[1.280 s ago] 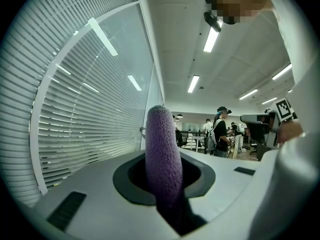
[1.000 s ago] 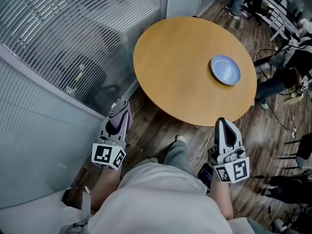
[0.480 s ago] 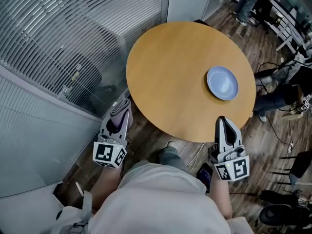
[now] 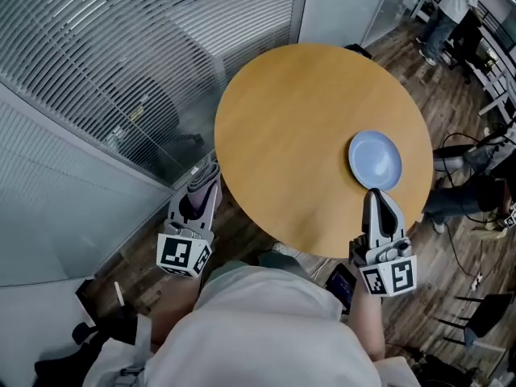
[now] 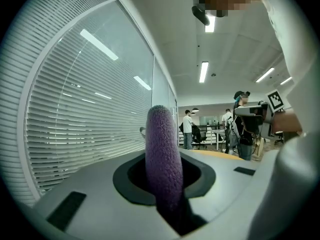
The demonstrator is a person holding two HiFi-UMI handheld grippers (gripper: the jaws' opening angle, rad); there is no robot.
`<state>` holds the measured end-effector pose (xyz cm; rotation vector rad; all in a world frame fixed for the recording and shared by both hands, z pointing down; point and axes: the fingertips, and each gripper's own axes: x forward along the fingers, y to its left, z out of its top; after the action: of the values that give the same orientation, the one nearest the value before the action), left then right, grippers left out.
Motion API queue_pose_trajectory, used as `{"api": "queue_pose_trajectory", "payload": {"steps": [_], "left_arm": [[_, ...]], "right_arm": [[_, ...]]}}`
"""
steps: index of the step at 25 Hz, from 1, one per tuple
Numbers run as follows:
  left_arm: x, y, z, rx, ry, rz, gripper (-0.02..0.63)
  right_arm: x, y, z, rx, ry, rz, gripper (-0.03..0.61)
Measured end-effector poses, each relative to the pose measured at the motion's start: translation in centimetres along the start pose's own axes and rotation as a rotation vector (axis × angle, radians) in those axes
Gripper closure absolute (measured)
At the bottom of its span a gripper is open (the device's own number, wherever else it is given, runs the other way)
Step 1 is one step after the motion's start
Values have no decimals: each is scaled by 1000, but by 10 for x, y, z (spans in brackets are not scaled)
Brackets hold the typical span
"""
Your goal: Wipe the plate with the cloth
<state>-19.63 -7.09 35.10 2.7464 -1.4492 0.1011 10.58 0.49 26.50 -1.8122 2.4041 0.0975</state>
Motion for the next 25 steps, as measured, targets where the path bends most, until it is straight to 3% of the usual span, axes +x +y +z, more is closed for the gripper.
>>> {"api": "queue_pose_trajectory", "payload": {"steps": [7, 12, 25], "left_arm": [[1, -15, 0, -15, -6, 101, 529], [4, -19, -5, -24, -5, 149, 529], [35, -44, 2, -28, -15, 142, 529]], "right_arm": [[18, -29, -5, 15, 7, 91, 557], [29, -52, -11, 26, 6, 92, 557], [24, -114, -32, 80, 58, 58, 557]]}}
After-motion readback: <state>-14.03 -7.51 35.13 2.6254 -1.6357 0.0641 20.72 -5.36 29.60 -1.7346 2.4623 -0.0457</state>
